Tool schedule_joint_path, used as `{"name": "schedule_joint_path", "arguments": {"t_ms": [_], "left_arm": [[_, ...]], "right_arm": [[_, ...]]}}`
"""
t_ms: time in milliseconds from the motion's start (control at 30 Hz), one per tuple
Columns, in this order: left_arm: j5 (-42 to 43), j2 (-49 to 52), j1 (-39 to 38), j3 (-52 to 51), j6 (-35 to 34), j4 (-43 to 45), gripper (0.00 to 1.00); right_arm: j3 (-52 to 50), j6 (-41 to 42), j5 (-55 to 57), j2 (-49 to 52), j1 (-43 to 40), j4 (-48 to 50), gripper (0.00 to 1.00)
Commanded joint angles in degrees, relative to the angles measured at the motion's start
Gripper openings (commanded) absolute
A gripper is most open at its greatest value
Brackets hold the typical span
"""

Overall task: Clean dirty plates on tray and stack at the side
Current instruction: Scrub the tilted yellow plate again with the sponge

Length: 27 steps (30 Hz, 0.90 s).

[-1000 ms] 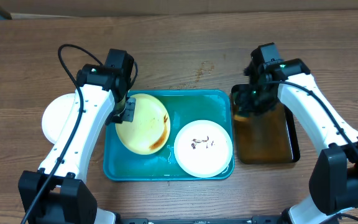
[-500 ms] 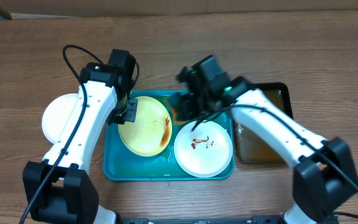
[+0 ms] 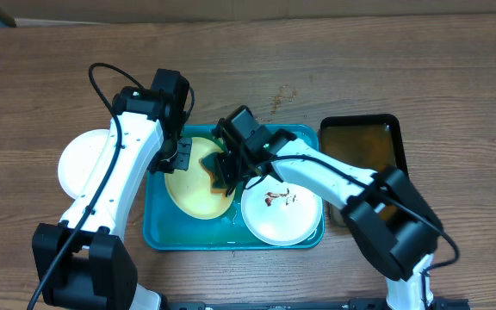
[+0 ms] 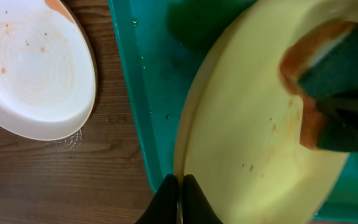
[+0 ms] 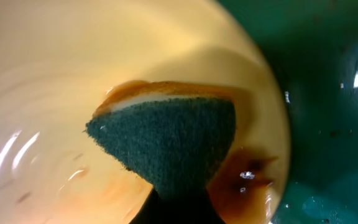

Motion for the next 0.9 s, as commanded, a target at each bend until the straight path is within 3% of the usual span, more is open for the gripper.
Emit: {"name": "schedule_joint_path", "arguments": {"t_ms": [0,600,867], "left_arm": [[1.09,0.09,-0.55,1.09,-0.44,-0.28,0.04],[1.66,0.09,-0.55,-3.19,-0.85,2.60,0.04],[-5.42,0.07,-0.42,-3.23,-1.88,0.07,0.04]], "right_arm": [[-0.26,5.35,2.95,2.34,0.15,0.26,0.04],[1.33,5.68,14.95,3.56,0.09,-9.97,0.04],[7.15,5.73,27.08,2.80,-0.13,-18.18,0.04]]}}
